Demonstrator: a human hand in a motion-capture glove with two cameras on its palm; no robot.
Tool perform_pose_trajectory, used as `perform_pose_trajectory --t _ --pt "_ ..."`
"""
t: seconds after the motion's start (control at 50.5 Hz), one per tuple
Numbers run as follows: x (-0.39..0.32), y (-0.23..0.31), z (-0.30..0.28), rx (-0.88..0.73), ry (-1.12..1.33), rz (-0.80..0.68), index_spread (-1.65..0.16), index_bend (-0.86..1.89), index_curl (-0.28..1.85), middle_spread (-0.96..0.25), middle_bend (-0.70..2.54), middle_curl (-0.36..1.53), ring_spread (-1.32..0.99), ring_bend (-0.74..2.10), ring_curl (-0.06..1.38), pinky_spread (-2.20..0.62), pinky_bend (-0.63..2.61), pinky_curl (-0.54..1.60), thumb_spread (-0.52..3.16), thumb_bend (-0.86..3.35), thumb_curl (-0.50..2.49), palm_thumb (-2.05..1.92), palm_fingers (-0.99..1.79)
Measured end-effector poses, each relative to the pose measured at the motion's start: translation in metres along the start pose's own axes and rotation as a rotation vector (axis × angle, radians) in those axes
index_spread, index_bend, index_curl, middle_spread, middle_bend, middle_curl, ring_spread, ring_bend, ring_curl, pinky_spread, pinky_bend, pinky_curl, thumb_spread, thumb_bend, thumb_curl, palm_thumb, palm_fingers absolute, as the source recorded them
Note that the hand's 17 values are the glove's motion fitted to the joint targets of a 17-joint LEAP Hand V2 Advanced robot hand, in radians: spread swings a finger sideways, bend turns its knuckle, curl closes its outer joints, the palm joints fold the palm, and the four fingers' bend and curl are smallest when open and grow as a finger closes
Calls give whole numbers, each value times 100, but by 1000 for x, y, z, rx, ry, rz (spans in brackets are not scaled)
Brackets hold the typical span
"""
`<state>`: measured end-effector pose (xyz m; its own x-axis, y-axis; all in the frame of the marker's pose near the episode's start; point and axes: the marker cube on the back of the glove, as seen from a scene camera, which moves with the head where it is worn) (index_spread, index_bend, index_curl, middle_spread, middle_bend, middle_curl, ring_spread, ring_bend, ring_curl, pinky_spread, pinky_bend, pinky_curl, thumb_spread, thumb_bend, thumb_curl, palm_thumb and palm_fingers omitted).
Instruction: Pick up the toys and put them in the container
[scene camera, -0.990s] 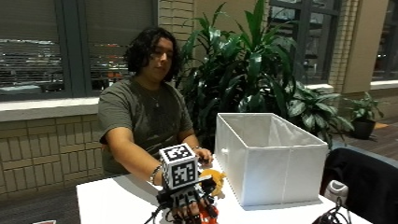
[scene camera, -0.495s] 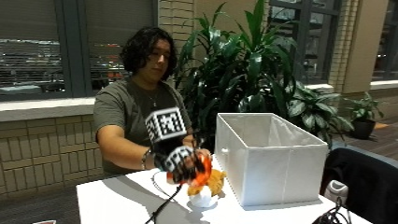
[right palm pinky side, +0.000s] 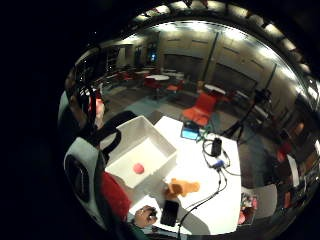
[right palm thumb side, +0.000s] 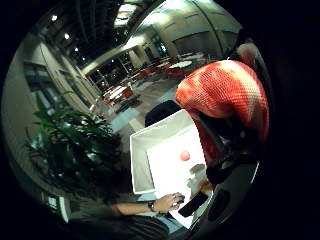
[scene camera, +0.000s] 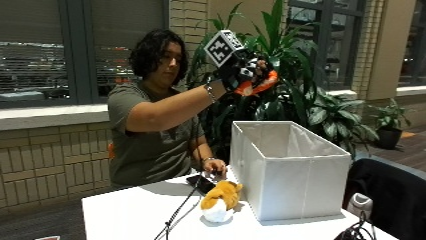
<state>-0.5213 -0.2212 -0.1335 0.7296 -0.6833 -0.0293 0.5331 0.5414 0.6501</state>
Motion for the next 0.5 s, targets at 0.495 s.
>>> perform_pose_trajectory --t 0.495 --pt "76 -5 77 -145 283 84 -35 18 34 -22 20 68 -27 79 39 -24 114 40 109 -11 15 -17 16"
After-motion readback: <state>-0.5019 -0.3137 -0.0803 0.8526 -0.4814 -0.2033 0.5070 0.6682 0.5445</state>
